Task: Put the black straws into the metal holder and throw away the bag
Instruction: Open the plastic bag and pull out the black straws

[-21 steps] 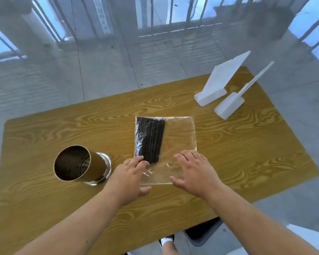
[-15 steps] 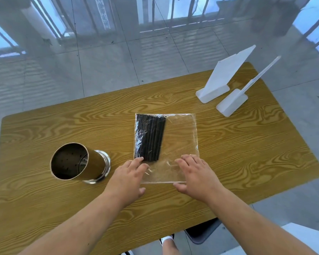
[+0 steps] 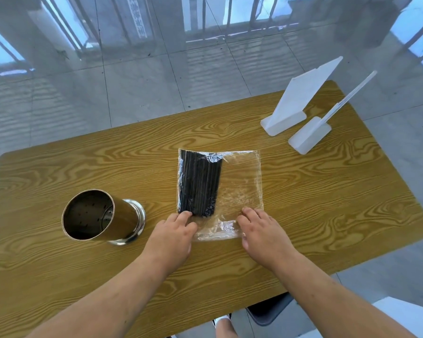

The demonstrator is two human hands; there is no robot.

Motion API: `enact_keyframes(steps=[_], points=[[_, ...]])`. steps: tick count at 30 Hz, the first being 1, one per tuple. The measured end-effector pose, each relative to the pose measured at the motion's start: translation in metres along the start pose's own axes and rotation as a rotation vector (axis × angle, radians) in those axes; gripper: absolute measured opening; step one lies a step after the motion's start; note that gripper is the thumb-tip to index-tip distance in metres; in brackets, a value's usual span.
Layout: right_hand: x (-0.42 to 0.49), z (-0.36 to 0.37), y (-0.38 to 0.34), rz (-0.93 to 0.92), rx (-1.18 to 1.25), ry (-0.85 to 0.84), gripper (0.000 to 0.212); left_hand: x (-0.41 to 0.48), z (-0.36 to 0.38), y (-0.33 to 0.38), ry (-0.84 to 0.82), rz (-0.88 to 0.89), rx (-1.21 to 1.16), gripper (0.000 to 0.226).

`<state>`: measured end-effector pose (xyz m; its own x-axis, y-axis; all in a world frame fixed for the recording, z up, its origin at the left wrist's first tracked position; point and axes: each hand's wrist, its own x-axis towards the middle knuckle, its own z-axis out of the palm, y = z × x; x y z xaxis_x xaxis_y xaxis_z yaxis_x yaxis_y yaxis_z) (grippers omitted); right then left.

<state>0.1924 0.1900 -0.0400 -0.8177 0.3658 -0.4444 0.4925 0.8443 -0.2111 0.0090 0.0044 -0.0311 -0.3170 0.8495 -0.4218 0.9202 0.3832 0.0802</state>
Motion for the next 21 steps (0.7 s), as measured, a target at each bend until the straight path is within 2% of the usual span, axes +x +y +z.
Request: enact_keyframes(steps=[4, 9, 15, 21], points=[[-0.001, -0.014, 0.001, -0.009, 0.027, 0.091, 0.023, -0.001, -0.004, -0.003, 0.037, -0.011, -0.042, 0.028], [-0.005, -0.046, 0.004, 0.0, 0.044, 0.157, 0.025, -0.003, -0.028, -0.015, 0.123, -0.024, -0.153, 0.017], [-0.01, -0.096, -0.001, 0.035, 0.13, 0.25, 0.024, -0.012, -0.079, -0.029, 0.266, -0.096, -0.28, 0.016], [-0.011, -0.144, -0.014, 0.048, 0.241, 0.389, 0.019, -0.021, -0.13, -0.04, 0.384, -0.112, -0.304, 0.018]])
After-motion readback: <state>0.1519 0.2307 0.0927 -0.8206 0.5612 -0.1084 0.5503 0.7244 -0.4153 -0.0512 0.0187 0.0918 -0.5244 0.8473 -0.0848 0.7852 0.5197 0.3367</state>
